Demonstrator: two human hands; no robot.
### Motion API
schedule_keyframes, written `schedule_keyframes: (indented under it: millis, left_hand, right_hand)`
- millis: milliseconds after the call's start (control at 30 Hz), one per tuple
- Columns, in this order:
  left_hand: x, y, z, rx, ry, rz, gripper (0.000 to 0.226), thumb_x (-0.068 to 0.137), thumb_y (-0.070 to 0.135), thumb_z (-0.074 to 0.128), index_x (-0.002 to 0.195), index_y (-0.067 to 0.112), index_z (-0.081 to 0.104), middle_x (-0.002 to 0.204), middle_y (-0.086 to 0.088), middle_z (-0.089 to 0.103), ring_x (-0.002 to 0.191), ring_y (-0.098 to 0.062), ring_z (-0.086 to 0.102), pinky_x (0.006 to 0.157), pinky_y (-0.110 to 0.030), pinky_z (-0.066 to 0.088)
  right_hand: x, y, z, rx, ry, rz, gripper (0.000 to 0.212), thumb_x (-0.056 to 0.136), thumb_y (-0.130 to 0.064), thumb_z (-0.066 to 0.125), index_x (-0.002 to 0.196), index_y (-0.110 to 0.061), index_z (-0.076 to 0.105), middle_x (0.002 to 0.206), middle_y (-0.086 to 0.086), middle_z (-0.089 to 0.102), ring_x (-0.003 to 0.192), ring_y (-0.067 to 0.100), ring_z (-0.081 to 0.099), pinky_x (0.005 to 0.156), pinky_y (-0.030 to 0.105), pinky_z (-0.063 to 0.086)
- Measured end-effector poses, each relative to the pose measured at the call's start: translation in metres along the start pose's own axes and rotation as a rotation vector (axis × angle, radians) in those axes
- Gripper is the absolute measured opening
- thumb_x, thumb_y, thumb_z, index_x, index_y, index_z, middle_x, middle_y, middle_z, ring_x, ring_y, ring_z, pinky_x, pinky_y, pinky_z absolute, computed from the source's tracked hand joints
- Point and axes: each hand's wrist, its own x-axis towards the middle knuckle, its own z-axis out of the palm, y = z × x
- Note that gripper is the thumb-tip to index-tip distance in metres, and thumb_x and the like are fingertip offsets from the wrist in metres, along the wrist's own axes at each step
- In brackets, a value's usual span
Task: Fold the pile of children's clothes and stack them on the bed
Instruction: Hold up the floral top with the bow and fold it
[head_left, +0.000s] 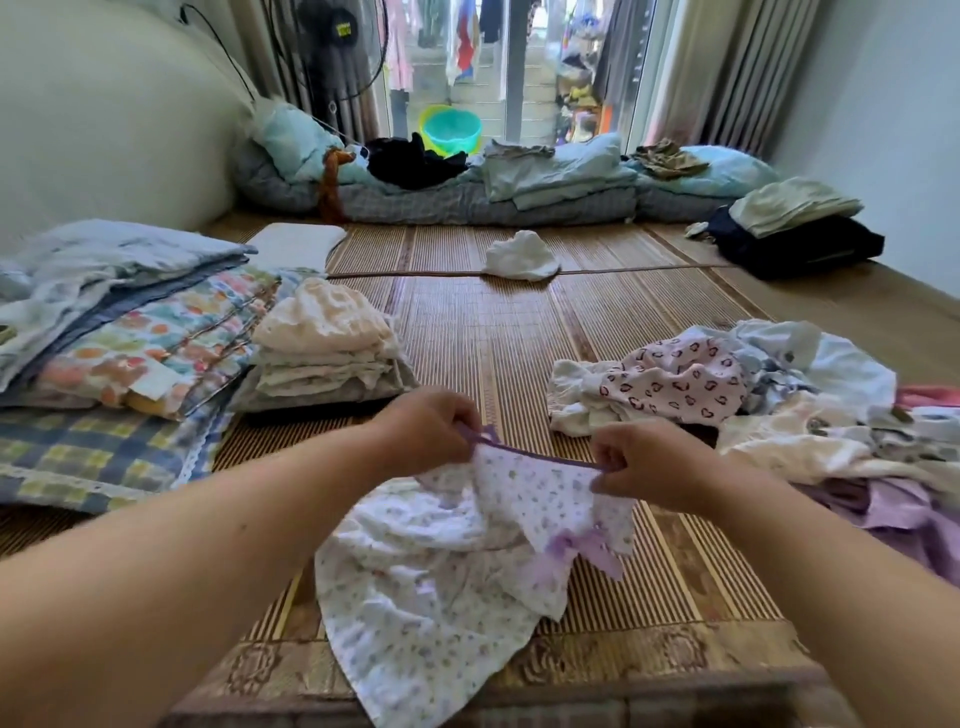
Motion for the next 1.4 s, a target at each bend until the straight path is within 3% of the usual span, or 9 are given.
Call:
schedule_keyframes:
  millis: [200,333,533,767,867,1000,1167,1300,1400]
  left_hand:
    - [-0.041,0.038,-0.074,0.118,0.012,0.18,0.017,0.082,0.019,0.072,0.077,0.034,0.065,0.079,0.012,0.064,0.078,-0.006,0.06,0.067,-0.021,0.044]
    - [-0.056,0.048,-0.089,0.451,0.04,0.21,0.021,0.084,0.022,0.067,0.079,0.04,0.059,0.082,0.016,0.06,0.082,-0.009,0.058,0.074,-0.026,0.049]
    - [-0.073,0.067,-0.122,0.677,0.257,0.268,0.033,0.086,0.01,0.056,0.105,0.032,0.071,0.093,0.011,0.061,0.081,-0.007,0.05,0.074,-0.022,0.044]
    - [-0.093,0.1,-0.172,0.801,0.528,0.344,0.015,0.083,0.021,0.062,0.092,0.02,0.074,0.081,0.0,0.068,0.071,-0.016,0.054,0.064,-0.024,0.039]
    - [-0.102,0.11,-0.188,0.869,0.6,0.376,0.01,0.082,0.026,0.063,0.083,0.019,0.069,0.07,0.001,0.054,0.07,-0.018,0.048,0.064,-0.025,0.033]
    - [-0.109,0.113,-0.204,0.717,0.617,0.34,0.013,0.081,0.025,0.064,0.071,0.023,0.055,0.072,0.001,0.058,0.07,-0.018,0.051,0.058,-0.026,0.031]
    - [-0.108,0.116,-0.214,0.2,0.613,0.266,0.011,0.089,0.01,0.052,0.088,0.021,0.052,0.079,-0.001,0.054,0.067,-0.017,0.05,0.05,-0.025,0.037]
    - [-0.115,0.123,-0.226,0.195,0.551,0.251,0.032,0.096,0.011,0.049,0.126,0.022,0.054,0.107,0.0,0.056,0.086,-0.015,0.055,0.063,-0.021,0.043]
    - [-0.122,0.123,-0.236,0.36,0.528,0.233,0.029,0.098,0.014,0.049,0.121,0.021,0.064,0.112,-0.002,0.063,0.099,-0.018,0.055,0.081,-0.028,0.042]
  right_hand:
    - [-0.021,-0.01,-0.026,-0.302,-0.154,0.05,0.031,0.084,-0.059,0.058,0.073,-0.031,0.054,0.074,-0.01,0.058,0.064,0.003,0.052,0.06,0.018,0.045]
    - [-0.031,-0.026,-0.058,-0.324,-0.035,0.061,0.062,0.08,-0.074,0.039,0.115,-0.029,0.062,0.109,-0.004,0.066,0.097,0.012,0.062,0.079,0.027,0.05]
    - [-0.032,-0.06,-0.124,-0.465,0.417,0.193,0.017,0.094,-0.036,0.055,0.099,-0.02,0.058,0.099,0.002,0.062,0.085,0.023,0.056,0.067,0.032,0.044]
    - [-0.035,-0.067,-0.179,-0.46,0.713,0.303,0.018,0.082,-0.014,0.057,0.094,-0.014,0.07,0.094,0.01,0.067,0.089,0.03,0.063,0.072,0.032,0.049]
    - [-0.036,-0.068,-0.201,-0.182,0.712,0.318,0.017,0.081,-0.015,0.059,0.091,-0.008,0.071,0.088,0.01,0.068,0.081,0.027,0.062,0.066,0.026,0.043]
    - [-0.048,-0.089,-0.22,0.728,0.69,0.199,0.02,0.088,-0.008,0.056,0.105,-0.001,0.065,0.08,0.008,0.058,0.066,0.017,0.052,0.057,0.024,0.04]
    - [-0.058,-0.107,-0.23,0.323,0.849,0.106,0.024,0.089,0.0,0.054,0.11,0.005,0.065,0.114,0.023,0.062,0.101,0.031,0.058,0.079,0.029,0.039]
    - [-0.073,-0.109,-0.246,0.763,0.604,-0.121,0.017,0.087,-0.022,0.065,0.096,-0.008,0.07,0.082,0.007,0.072,0.07,0.02,0.07,0.055,0.018,0.051]
    - [-0.084,-0.094,-0.256,0.554,0.287,-0.171,0.033,0.072,-0.039,0.071,0.099,-0.019,0.073,0.091,-0.001,0.075,0.08,0.012,0.072,0.06,0.014,0.051]
